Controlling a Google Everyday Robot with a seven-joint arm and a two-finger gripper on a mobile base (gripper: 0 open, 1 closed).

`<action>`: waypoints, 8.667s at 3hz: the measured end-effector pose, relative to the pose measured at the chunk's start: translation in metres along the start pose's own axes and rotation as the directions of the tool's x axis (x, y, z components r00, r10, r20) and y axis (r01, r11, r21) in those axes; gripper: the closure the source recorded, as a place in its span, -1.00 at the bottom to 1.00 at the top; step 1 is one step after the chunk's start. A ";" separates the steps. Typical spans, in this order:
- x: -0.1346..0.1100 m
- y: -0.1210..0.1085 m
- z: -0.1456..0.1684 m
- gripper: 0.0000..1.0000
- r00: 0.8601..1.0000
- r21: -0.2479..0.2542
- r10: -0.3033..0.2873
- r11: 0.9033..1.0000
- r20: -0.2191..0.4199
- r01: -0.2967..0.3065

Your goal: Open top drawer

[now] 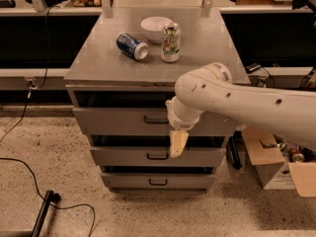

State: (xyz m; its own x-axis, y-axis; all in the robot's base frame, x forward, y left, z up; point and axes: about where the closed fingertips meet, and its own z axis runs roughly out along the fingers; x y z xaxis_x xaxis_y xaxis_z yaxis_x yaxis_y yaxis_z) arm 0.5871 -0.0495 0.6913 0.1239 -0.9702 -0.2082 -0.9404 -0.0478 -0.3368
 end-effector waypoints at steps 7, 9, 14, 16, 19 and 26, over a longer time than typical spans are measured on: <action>0.075 -0.032 0.023 -1.00 0.983 0.025 0.181 0.983 -0.007 -0.181; 0.078 -0.033 0.029 -0.68 0.988 0.008 0.135 0.991 -0.080 -0.134; 0.025 0.059 -0.060 -0.92 1.000 -0.188 0.018 0.982 0.020 -0.014; 0.004 0.029 -0.060 -1.00 0.997 -0.074 -0.066 0.995 0.030 0.068; 0.025 0.027 -0.033 -1.00 0.999 -0.098 -0.038 0.994 0.016 0.040; 0.026 0.057 -0.072 -0.08 0.999 -0.212 0.041 0.976 -0.022 -0.045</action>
Offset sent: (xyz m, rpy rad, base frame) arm 0.0227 -0.0486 -0.0362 0.0482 0.0527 -0.1402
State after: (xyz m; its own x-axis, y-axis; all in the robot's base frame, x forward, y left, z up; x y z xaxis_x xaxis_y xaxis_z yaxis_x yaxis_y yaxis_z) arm 0.5136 -0.0944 0.7323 0.0784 -0.9762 -0.2020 -0.9907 -0.0538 -0.1246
